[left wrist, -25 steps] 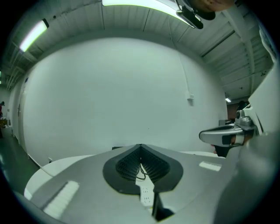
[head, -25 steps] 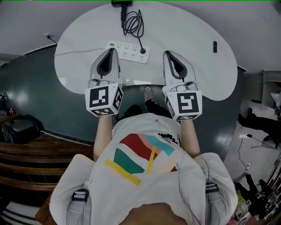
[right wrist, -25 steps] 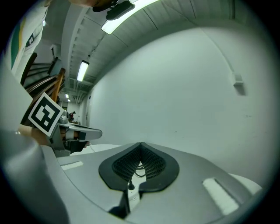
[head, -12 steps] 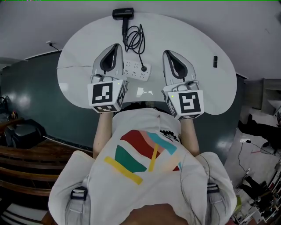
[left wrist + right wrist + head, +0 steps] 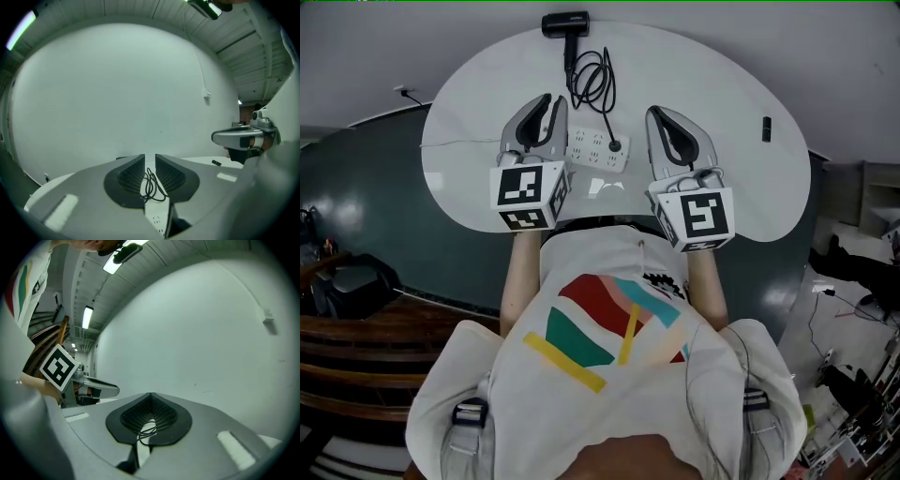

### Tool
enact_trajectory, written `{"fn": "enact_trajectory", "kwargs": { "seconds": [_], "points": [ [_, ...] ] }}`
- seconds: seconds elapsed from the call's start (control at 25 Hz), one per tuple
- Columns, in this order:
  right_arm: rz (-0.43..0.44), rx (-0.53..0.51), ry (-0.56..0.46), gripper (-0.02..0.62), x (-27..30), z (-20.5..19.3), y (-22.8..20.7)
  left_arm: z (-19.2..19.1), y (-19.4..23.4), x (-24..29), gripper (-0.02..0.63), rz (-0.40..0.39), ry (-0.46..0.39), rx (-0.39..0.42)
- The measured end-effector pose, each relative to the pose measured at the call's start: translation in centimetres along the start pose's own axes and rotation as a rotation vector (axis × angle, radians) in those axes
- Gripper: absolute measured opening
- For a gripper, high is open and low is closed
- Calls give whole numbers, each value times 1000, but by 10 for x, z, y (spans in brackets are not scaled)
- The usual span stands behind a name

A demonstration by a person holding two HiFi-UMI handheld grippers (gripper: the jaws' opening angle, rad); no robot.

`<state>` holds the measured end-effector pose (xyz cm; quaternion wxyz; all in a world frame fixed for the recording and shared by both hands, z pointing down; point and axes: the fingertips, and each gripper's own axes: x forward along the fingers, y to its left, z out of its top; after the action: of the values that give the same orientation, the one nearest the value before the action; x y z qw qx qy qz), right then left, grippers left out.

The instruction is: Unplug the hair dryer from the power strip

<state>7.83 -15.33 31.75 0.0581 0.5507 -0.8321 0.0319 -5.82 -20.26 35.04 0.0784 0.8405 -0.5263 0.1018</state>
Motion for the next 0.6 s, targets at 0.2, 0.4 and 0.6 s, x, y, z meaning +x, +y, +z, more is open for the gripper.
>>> {"fn": "enact_trajectory", "kwargs": {
  "seconds": [0.2, 0.4, 0.6],
  "points": [
    [6, 4, 45, 15, 3, -14, 2, -53, 5, 13, 31, 25, 172, 92],
    [29, 4, 104, 15, 6, -34, 5, -130, -4, 17, 140, -104, 501, 154],
    [39, 21, 167, 15, 2, -55, 6, -177, -2, 14, 147, -227, 742, 214]
  ]
}}
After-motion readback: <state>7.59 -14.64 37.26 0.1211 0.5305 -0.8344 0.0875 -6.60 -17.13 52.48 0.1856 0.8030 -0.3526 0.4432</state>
